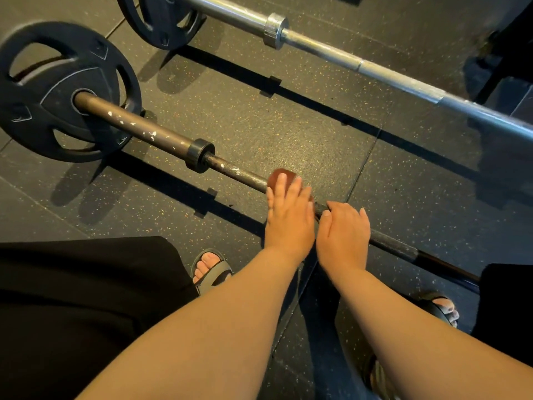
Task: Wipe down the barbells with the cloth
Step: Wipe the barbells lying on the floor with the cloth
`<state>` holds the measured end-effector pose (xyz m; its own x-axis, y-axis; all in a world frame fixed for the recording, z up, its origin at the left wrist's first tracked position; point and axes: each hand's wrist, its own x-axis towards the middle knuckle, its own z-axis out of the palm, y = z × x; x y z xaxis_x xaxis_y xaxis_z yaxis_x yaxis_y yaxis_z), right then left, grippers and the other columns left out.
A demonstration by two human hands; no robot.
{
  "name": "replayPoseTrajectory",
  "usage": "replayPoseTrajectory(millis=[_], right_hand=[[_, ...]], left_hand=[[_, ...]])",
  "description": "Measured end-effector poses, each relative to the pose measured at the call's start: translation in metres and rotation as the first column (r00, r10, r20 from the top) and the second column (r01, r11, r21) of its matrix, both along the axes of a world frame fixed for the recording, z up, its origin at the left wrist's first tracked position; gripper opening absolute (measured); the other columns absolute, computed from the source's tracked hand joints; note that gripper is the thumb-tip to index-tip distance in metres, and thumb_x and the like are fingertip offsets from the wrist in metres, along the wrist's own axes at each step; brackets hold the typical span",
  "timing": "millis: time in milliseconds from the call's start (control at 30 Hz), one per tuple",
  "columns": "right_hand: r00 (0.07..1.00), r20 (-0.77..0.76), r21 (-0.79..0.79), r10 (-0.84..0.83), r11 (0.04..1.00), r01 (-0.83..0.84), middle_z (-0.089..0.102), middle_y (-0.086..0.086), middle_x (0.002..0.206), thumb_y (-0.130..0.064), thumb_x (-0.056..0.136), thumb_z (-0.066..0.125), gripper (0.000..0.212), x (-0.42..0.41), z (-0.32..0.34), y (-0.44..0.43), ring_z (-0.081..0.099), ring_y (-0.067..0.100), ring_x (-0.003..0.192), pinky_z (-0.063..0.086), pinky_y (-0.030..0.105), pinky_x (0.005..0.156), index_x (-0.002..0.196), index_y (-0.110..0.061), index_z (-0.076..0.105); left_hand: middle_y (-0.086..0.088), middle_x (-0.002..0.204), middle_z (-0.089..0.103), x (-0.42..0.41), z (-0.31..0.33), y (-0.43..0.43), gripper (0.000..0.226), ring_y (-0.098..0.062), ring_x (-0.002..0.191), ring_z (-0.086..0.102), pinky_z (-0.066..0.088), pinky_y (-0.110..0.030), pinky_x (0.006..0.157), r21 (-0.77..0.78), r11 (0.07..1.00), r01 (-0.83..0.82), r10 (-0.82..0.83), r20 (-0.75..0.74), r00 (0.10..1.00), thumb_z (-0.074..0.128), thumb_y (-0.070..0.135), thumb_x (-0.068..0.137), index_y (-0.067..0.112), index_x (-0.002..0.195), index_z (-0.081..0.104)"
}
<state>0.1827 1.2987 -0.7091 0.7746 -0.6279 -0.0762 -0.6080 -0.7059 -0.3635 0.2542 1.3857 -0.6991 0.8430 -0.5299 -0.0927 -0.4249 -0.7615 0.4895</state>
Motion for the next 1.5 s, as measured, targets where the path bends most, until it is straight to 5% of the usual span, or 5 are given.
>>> replayPoseTrajectory(millis=[567, 833, 1000, 1267, 1500], right_hand=[[0.994, -0.066, 0.07, -0.082, 0.994, 0.086, 0.069, -0.002, 0.122, -0.033, 0.101, 0.019, 0.055, 0.01, 0.001, 0.001, 0.058, 0.015, 0.12, 0.014, 0.044, 0.125, 0.121, -0.02, 0.069], [0.999, 0.015, 0.056, -0.052, 0.997, 0.051, 0.069, 0.007, 0.123, -0.029, 0.101, 0.024, 0.054, 0.002, 0.002, 0.002, 0.059, 0.026, 0.118, 0.024, 0.045, 0.123, 0.129, -0.01, 0.066], [0.998, 0.048, 0.038, -0.05, 0.998, 0.048, 0.072, 0.011, 0.115, -0.025, 0.101, 0.03, 0.049, 0.002, 0.0, -0.001, 0.064, 0.031, 0.107, 0.042, 0.047, 0.106, 0.122, -0.007, 0.07], [0.988, 0.022, 0.041, -0.153, 0.988, 0.152, 0.073, 0.007, 0.112, -0.034, 0.099, 0.013, 0.066, 0.013, 0.0, 0.008, 0.064, 0.027, 0.108, 0.027, 0.047, 0.119, 0.117, -0.011, 0.072], [0.996, 0.011, 0.087, -0.093, 0.992, 0.092, 0.072, 0.006, 0.114, -0.034, 0.099, 0.015, 0.063, 0.008, 0.002, 0.002, 0.064, 0.025, 0.108, 0.038, 0.048, 0.11, 0.117, -0.011, 0.071]], left_hand=[[0.006, 0.171, 0.004, -0.008, 0.002, 0.008, 0.053, -0.02, 0.155, -0.018, -0.015, -0.039, 0.124, 0.12, 0.977, 0.176, -0.18, 0.023, 0.983, 0.027, 0.032, 0.111, 0.022, 0.162, 0.019], [0.007, 0.165, 0.028, 0.039, 0.0, 0.01, 0.04, -0.015, 0.156, -0.012, 0.007, -0.044, 0.128, -0.205, 0.89, -0.408, 0.368, -0.21, 0.906, 0.031, 0.022, 0.111, 0.015, 0.141, 0.055], [0.001, 0.167, 0.024, 0.01, -0.001, -0.002, 0.038, -0.022, 0.157, -0.011, -0.025, -0.034, 0.115, -0.122, 0.965, -0.233, 0.226, -0.071, 0.972, 0.033, 0.022, 0.109, 0.015, 0.139, 0.054], [0.008, 0.166, 0.026, 0.025, 0.0, 0.02, 0.042, -0.016, 0.156, -0.008, 0.006, -0.049, 0.128, -0.052, 0.988, -0.144, 0.141, -0.063, 0.988, 0.031, 0.031, 0.11, 0.024, 0.149, 0.046], [0.002, 0.165, 0.029, 0.003, 0.005, -0.011, 0.04, -0.022, 0.157, -0.003, -0.006, -0.046, 0.127, -0.039, 0.994, -0.1, 0.094, -0.124, 0.988, 0.034, 0.024, 0.11, 0.014, 0.144, 0.053]])
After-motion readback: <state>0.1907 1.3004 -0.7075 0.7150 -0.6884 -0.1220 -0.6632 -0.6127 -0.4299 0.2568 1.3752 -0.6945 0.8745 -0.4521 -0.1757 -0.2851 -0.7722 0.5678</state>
